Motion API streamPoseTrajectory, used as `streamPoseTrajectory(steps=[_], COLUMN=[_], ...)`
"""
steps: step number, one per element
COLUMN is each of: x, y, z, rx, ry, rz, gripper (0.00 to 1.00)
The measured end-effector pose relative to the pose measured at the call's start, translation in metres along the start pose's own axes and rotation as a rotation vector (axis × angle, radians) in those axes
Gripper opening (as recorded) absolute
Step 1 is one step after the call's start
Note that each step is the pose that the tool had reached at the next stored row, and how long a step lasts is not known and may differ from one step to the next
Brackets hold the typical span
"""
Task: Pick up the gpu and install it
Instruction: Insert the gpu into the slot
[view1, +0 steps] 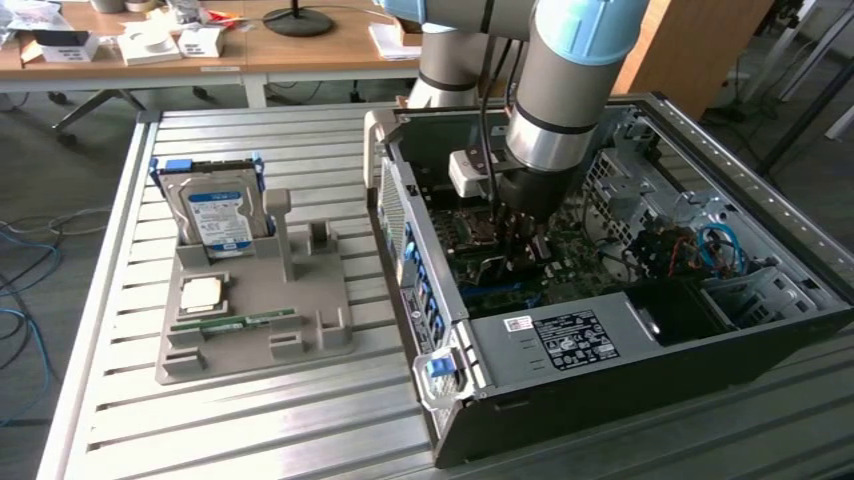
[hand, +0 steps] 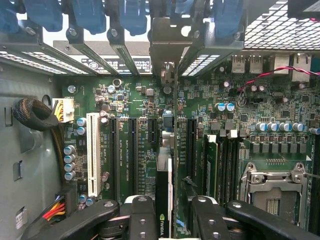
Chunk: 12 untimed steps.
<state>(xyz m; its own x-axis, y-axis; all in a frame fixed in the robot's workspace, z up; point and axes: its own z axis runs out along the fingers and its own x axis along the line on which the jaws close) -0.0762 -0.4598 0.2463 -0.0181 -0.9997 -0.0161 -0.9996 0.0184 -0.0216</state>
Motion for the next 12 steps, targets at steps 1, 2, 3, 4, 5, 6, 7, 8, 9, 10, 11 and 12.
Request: streamPoseTrajectory(steps=[1, 2, 3, 4, 5, 6, 7, 8, 9, 10, 11, 12], x=[0.000, 0.000, 0.000, 0.000, 0.000, 0.000, 0.000, 0.000, 0.000, 0.000, 0.000, 0.000], y=[0.0000, 0.0000, 0.0000, 0.0000, 0.0000, 0.0000, 0.0000, 0.0000, -0.0001, -0.0001, -0.0002, -0.0002], z=[0.0000, 0.0000, 0.0000, 0.0000, 0.0000, -0.0001, -0.0011, -0.0024, -0.0046, -0.0065, -0.0090, -0.0115], rx=[0.0000, 0.0000, 0.0000, 0.0000, 0.0000, 0.0000, -0.0001, 0.0000, -0.0001, 0.0000, 0.0000, 0.0000], ry=[0.0000, 0.0000, -0.0001, 0.0001, 0.0000, -0.0002, 0.0002, 0.0001, 0.0002, 0.0000, 0.0001, -0.0001], rz=[0.000, 0.000, 0.000, 0.000, 0.000, 0.000, 0.000, 0.000, 0.000, 0.000, 0.000, 0.000], gripper=[0.34, 0.34, 0.34, 0.34, 0.34, 0.34, 0.34, 0.34, 0.34, 0.34, 0.34, 0.34])
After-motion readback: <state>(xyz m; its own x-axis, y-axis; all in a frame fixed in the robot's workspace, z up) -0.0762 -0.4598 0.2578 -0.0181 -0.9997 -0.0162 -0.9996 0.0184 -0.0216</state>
